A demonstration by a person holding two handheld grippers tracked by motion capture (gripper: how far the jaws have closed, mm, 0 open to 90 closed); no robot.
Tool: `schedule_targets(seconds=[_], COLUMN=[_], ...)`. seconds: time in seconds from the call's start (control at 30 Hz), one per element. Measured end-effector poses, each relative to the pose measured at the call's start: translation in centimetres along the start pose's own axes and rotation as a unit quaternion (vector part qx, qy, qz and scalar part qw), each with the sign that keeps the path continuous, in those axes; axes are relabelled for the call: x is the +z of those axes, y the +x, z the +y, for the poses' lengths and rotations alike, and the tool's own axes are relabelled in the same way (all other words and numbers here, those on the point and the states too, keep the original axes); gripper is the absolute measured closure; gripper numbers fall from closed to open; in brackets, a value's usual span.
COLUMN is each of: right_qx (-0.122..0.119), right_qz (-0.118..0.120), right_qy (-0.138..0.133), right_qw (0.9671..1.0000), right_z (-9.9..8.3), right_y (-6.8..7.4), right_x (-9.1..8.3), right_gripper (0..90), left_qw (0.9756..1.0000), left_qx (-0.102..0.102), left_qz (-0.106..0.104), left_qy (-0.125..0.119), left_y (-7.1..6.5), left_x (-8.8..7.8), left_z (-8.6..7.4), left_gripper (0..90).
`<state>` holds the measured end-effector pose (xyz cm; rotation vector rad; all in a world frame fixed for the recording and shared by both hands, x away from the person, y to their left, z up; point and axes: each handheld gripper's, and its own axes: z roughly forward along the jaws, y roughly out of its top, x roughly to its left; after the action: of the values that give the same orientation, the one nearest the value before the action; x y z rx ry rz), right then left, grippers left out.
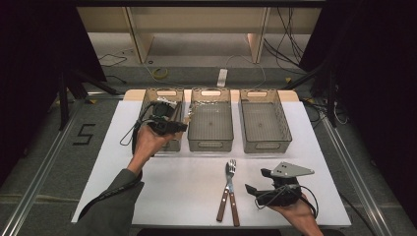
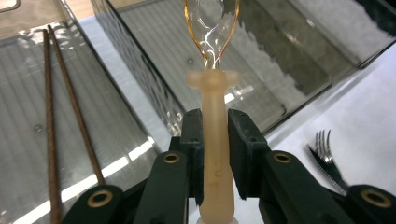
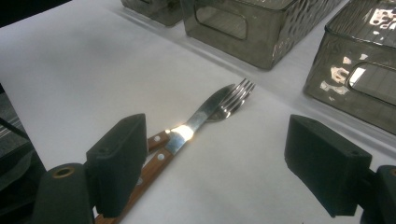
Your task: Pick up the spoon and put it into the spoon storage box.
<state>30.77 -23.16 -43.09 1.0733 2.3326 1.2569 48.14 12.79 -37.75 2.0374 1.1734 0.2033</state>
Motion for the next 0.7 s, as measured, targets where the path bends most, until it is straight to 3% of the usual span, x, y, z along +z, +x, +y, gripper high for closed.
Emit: schedule_targets(seconds=[0.3, 0.7], right_qx=[0.001, 0.001], right_qz=[0.001, 0.002], right_qy=[0.0, 0.0], right_qw=[1.0, 1.0], right_z=[0.0, 0.0], right_y=[0.0, -0.1], right_x=[-0.1, 0.0], right_gripper=[22.1, 22.1], left_qw=[1.0, 0.9999], left_qx=[0.007, 0.005], left_qz=[-0.002, -0.003], left_qy=[-0.006, -0.012], left_y=[-1.2, -1.7], left_x=[1.3, 2.6], left_z=[1.5, 2.8], left_gripper=[76.3, 76.2])
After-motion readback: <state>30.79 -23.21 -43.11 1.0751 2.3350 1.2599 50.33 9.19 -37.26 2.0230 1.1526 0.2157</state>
